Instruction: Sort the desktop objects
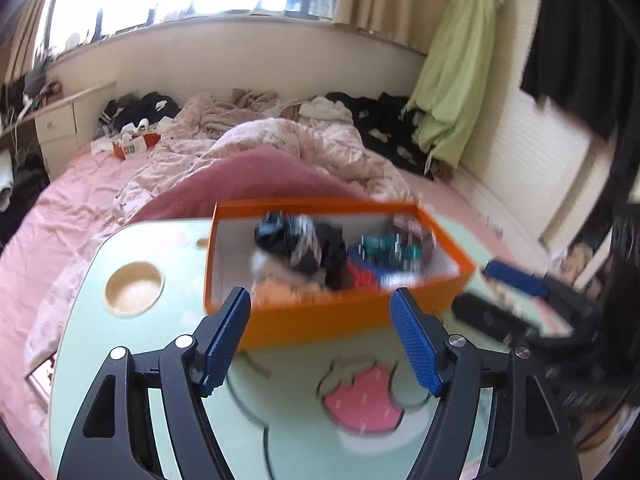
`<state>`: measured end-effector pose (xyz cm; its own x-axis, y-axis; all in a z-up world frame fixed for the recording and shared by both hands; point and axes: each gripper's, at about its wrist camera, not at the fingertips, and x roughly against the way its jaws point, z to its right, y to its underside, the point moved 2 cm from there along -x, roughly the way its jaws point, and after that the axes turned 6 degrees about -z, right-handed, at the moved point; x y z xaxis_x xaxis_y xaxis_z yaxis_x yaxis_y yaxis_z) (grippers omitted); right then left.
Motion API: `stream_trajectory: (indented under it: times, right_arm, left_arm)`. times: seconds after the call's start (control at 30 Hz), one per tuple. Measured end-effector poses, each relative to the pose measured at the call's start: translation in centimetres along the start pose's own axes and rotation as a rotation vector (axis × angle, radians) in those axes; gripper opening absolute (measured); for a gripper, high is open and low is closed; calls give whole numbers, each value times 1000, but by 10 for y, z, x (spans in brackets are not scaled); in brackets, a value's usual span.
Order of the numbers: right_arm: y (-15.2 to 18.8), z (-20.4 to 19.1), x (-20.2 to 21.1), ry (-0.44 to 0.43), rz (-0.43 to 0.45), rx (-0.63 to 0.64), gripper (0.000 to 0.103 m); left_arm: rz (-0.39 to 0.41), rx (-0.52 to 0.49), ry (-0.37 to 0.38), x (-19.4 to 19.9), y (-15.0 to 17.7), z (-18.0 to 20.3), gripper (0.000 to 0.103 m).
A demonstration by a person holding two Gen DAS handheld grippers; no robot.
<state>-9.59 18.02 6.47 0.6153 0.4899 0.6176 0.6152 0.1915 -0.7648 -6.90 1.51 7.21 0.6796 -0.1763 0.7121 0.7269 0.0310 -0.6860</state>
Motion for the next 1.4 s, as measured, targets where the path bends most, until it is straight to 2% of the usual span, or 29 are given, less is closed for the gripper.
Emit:
stream_trajectory:
  times: [0.13,0.27,0.43,0.5,0.6,0.67,0.83,1.4]
  right_arm:
    - [20,-5,0,19,-53,2,82]
    - [41,-5,-3,44,-91,-18,82]
    - [64,-2,-14,77,-174,-73,88]
    - [69,1,-16,86,-192,-81,91]
    - [75,6,-19,124,-210,-97,100]
    - [78,7,-19,163,-210,-81,103]
    - [83,-2,-27,244,-235,10,103]
    - [85,1,-29,196,-215,51,103]
  left_arm:
    - [-74,-29,-47,-9,23,3,73]
    - [-108,-35,-71,-18,40,4,73]
    - [-193,-29,-107,-35,66,2,73]
    - [-153,-32,-159,-32,72,3,80]
    - [-130,-17,-167,-31,78,3,87]
    - [-136,3,-164,-33,79,0,103]
    - [-123,44,-200,-32,82,-8,103]
    - [-100,18,-176,-33,79,-4,103]
